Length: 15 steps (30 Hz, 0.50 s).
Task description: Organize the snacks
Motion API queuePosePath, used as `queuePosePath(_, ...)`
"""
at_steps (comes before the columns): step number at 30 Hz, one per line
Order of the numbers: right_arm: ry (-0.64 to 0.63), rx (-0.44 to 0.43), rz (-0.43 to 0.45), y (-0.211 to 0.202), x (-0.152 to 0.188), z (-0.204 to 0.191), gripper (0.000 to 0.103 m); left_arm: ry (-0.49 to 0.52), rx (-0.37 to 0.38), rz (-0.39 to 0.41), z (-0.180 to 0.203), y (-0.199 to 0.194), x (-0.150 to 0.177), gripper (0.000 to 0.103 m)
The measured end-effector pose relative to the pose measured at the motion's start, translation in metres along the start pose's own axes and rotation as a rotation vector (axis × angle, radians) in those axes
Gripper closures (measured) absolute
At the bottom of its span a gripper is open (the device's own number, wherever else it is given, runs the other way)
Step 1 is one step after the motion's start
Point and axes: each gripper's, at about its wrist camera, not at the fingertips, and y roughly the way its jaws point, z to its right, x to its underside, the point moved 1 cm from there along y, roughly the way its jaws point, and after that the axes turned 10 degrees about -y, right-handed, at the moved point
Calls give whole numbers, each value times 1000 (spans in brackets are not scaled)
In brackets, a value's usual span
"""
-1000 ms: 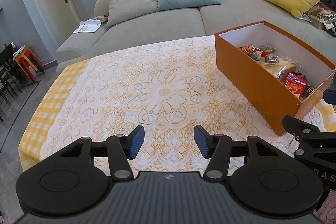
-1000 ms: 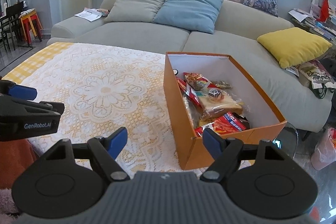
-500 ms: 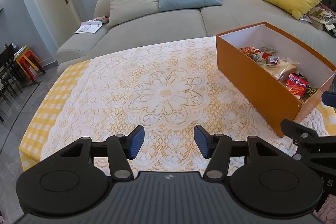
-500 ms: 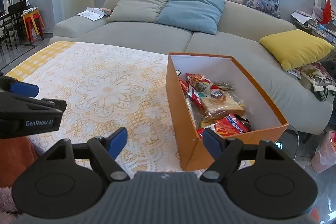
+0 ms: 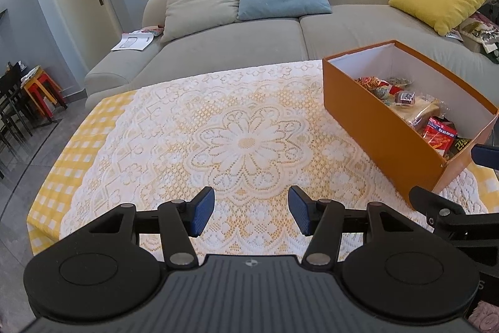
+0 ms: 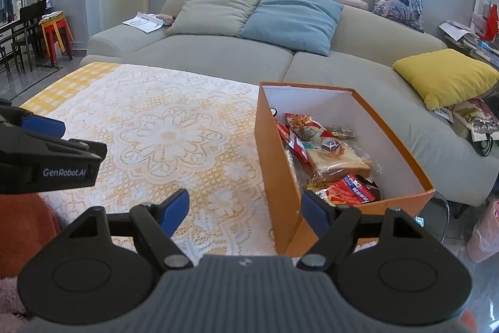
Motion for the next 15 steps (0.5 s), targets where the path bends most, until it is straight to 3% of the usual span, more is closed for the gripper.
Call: queuePosePath(15,2,-12,-3,0,1,-1,26,-1,3,-1,1,-1,-2,39)
